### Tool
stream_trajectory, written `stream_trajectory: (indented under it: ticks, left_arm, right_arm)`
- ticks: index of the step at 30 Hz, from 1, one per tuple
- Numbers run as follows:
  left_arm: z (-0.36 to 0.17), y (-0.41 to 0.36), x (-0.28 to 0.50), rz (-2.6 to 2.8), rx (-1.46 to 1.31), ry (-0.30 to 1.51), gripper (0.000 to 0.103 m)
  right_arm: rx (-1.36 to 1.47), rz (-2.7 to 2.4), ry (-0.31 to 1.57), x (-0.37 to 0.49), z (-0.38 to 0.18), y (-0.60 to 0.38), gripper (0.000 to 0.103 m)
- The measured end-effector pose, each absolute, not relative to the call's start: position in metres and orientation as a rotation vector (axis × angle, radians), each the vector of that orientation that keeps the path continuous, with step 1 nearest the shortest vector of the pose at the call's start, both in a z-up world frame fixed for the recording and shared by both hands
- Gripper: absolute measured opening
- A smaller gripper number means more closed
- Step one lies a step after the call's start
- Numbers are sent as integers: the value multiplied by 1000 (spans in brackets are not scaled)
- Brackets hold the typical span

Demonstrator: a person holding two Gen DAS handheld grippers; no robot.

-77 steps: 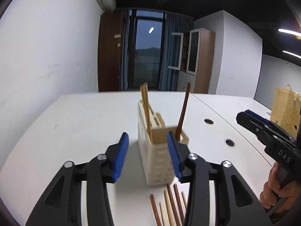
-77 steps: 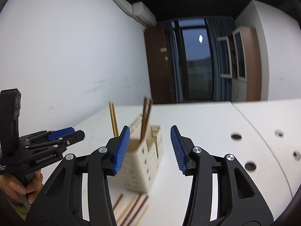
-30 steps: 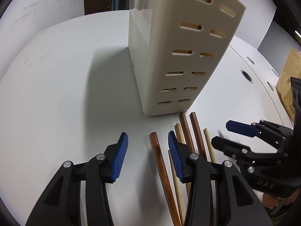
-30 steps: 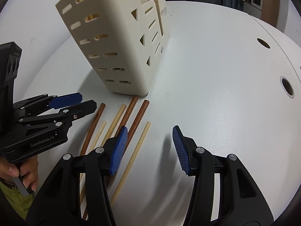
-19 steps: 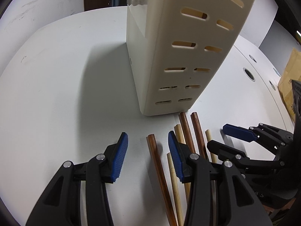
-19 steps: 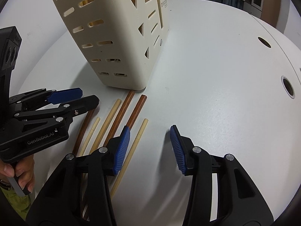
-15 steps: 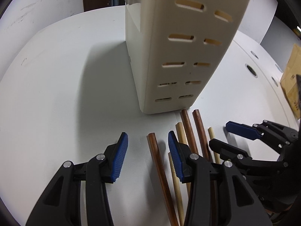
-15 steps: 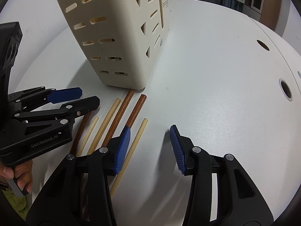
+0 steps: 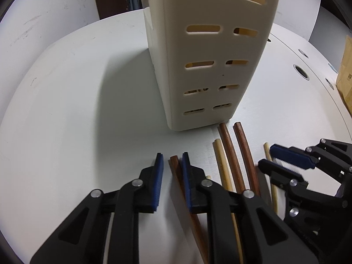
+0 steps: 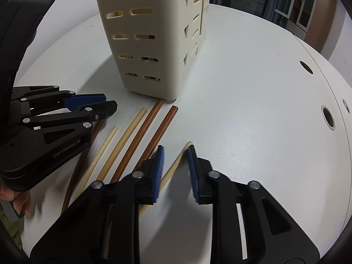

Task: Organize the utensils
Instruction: 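Lower left tool onto a dark chopstick while right tool closes on a light one, then lift the dark chopstick with left tool while right tool lifts the light one above the holder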

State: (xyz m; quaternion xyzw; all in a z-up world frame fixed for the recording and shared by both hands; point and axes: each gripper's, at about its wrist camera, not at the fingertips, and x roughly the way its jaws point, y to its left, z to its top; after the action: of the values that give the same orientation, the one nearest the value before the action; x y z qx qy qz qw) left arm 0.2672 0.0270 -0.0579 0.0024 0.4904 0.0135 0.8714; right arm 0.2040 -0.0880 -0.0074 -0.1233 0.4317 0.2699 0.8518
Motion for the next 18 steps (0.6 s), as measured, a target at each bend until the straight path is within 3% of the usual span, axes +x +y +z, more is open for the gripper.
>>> stream_trajectory:
  ticks: [4, 18]
  left_arm:
    - [-58, 33, 266, 27, -21, 1026, 9]
    - [-27, 38, 244, 42, -37, 925, 7]
  right_arm:
    - [-254, 574, 913, 203, -6, -88, 5]
    - [-179, 591, 892, 202, 13, -102, 4]
